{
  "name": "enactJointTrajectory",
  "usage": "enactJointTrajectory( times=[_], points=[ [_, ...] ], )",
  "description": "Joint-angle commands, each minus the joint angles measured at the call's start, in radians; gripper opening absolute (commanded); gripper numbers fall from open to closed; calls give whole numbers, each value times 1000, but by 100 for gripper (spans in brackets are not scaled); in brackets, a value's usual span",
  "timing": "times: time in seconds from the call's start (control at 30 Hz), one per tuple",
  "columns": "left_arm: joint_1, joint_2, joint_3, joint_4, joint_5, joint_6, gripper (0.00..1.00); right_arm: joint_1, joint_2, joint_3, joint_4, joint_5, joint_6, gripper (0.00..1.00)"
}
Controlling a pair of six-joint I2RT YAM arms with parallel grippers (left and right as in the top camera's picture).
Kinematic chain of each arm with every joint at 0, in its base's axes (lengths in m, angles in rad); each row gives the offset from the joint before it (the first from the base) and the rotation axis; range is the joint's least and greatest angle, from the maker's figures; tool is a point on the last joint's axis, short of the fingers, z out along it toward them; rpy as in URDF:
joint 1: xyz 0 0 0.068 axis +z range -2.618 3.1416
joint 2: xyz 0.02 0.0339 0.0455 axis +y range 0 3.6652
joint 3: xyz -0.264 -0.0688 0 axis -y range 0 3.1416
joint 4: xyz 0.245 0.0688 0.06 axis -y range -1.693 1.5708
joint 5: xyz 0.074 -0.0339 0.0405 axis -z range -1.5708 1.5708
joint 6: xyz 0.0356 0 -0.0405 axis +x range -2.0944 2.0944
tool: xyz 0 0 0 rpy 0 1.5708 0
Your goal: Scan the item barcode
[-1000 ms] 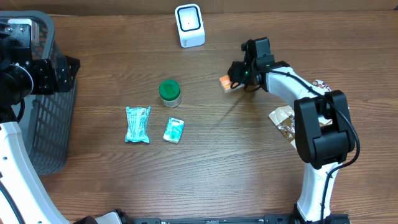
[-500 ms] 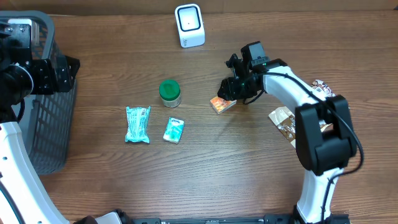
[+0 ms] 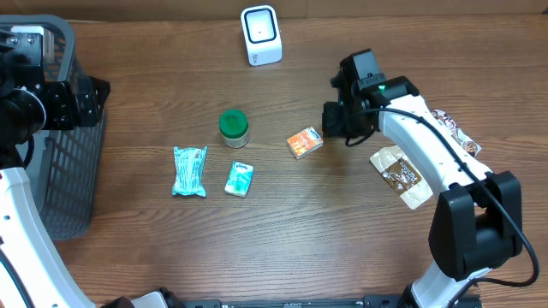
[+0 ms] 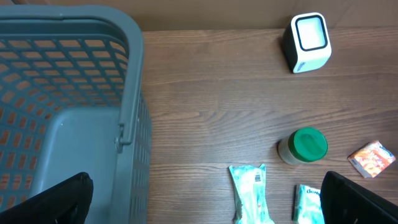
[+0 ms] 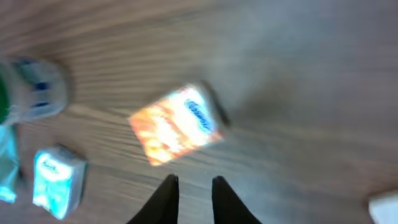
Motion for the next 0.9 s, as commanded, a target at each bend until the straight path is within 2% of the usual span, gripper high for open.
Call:
enactJointTrajectory(
  times=[0.0,0.17,0.4,0.7,0.87],
  points=[
    [0,3,-3,0,18,19,100,25,6,-56,-9,77,198,18],
    [0,3,-3,0,18,19,99,53,6,-157,71,76,320,5],
    [0,3,-3,0,18,19,100,57,8,-272,277,85,417,4],
    [0,3,-3,0,18,19,100,57,9,-341,536,147,406,4],
    [0,3,-3,0,18,19,100,57,10,-351,735,124,285,4]
  ],
)
